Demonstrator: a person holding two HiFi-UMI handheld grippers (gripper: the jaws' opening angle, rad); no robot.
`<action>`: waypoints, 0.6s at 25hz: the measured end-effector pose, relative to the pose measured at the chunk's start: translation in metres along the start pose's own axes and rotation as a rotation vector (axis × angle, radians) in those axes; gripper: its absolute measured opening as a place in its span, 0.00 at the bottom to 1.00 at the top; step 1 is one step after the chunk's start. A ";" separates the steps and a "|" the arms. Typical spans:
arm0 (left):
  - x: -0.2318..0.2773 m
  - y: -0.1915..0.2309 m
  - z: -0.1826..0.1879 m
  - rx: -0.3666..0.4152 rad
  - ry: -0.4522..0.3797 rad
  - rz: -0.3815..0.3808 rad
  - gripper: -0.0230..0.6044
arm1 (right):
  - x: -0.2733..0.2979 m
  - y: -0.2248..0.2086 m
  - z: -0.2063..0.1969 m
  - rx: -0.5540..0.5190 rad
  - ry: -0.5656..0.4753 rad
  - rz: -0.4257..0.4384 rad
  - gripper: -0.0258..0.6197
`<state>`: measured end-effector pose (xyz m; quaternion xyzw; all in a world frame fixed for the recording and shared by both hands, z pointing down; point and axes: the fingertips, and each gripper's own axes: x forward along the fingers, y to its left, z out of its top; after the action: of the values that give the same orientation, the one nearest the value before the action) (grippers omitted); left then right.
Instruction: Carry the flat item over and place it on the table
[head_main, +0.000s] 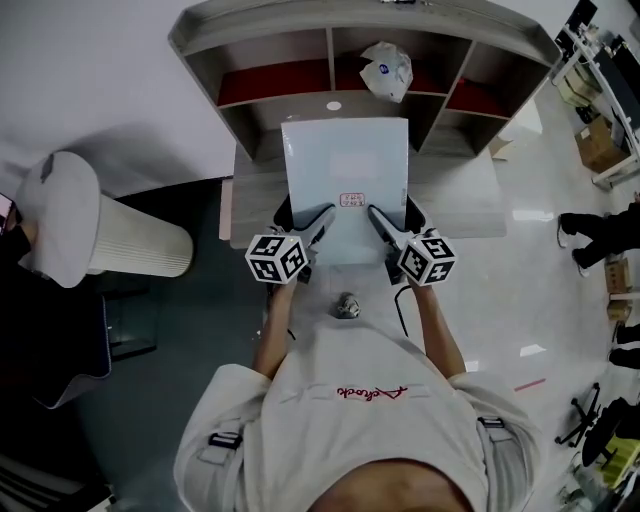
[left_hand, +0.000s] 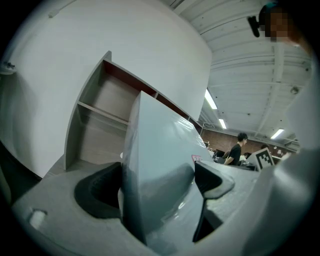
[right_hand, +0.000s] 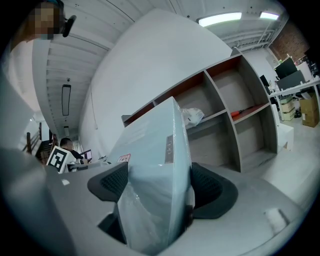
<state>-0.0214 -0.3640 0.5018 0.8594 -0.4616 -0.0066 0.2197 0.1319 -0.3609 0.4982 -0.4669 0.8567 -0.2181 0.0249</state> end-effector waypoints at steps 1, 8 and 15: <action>0.004 0.001 0.001 -0.003 -0.001 0.002 0.78 | 0.003 -0.003 0.001 -0.001 0.002 0.003 0.66; 0.018 0.010 0.003 -0.011 0.001 0.031 0.78 | 0.020 -0.016 0.004 0.005 0.019 0.024 0.66; 0.014 0.020 -0.006 -0.032 0.018 0.055 0.78 | 0.028 -0.014 -0.008 0.018 0.049 0.035 0.66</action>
<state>-0.0281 -0.3820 0.5178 0.8427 -0.4830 -0.0001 0.2379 0.1252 -0.3870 0.5149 -0.4461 0.8630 -0.2368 0.0118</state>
